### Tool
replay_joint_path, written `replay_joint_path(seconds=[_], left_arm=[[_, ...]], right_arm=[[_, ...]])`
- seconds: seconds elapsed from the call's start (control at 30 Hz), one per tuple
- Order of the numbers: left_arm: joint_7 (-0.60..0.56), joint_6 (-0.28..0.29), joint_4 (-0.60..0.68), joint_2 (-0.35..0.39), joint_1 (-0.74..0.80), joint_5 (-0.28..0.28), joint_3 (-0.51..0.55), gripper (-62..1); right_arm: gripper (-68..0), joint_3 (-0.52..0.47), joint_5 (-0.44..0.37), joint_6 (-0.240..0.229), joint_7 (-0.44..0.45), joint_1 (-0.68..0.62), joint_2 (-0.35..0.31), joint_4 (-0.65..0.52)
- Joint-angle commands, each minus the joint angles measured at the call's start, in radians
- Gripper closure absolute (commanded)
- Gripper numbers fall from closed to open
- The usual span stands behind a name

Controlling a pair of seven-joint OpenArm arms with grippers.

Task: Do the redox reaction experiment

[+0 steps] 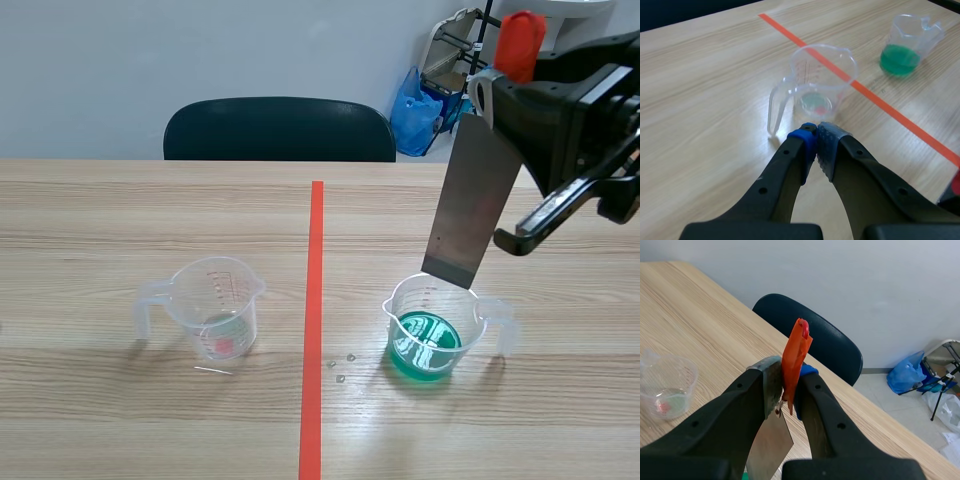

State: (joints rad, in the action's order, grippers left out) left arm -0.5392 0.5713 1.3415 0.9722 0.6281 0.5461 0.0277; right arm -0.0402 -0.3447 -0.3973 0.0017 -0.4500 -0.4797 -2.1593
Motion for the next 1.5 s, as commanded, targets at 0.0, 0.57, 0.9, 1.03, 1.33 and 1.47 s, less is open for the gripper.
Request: replay_joint_path(seconds=[0.0,0.57,0.9,1.03,1.33,1.47], left_arm=[[0.044,0.004,0.014,-0.003,-0.103,0.03,-0.07,-1.8],[0.51,-0.024,-0.113,-0.335,-1.004,0.322,-0.886,-1.8],[0.571,0.028,-0.268,-0.519,-1.128,0.334,-1.005,-1.9],[0.597,0.028,-0.269,-0.56,-1.142,0.334,-1.006,-1.9],[0.616,0.016,-0.269,-0.608,-1.164,0.333,-1.006,-1.9],[0.618,0.016,-0.269,-0.608,-1.166,0.333,-1.006,-1.9]], right_arm=[[-2.0,-0.007,-0.007,0.007,0.015,0.001,-0.016,-0.021],[-2.0,-0.007,-0.007,0.007,0.015,0.001,-0.016,-0.02],[-2.0,-0.007,-0.007,0.007,0.015,0.001,-0.016,-0.02],[-2.0,-0.007,-0.007,0.007,0.015,0.001,-0.016,-0.02],[-2.0,-0.007,-0.007,0.007,0.015,0.001,-0.016,-0.02],[-2.0,-0.007,-0.007,0.007,0.015,0.001,-0.016,-0.02]])
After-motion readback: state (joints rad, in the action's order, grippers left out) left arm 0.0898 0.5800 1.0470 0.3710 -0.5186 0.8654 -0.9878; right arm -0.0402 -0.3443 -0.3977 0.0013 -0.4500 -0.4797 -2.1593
